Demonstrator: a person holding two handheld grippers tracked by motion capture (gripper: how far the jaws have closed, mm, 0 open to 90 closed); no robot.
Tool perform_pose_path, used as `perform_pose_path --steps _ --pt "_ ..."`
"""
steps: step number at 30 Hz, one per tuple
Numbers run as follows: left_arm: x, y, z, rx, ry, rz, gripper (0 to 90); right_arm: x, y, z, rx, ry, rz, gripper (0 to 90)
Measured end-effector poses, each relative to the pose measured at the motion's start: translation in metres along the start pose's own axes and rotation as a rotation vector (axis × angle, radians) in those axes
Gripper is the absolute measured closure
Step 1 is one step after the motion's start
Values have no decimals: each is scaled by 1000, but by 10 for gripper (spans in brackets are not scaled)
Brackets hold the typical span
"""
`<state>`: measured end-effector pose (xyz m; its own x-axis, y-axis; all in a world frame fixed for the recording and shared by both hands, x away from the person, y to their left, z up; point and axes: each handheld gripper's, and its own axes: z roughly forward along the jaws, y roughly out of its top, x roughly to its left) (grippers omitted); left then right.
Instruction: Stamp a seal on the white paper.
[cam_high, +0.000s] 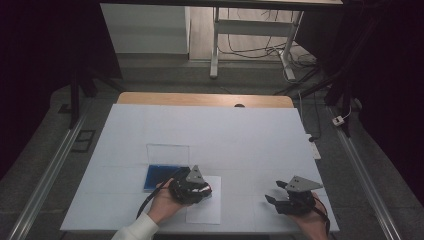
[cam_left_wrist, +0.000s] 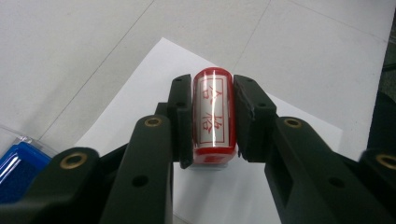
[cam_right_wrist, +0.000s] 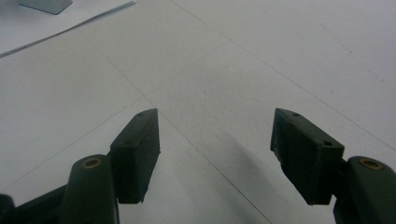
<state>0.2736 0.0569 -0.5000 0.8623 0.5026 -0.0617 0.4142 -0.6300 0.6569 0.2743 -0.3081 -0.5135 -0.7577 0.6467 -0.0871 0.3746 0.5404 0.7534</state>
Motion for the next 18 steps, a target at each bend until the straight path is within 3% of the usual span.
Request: perform_pose_path --steps 18 --pt "0 -1 4 16 2 -7 708 1 0 0 1 0 3 326"
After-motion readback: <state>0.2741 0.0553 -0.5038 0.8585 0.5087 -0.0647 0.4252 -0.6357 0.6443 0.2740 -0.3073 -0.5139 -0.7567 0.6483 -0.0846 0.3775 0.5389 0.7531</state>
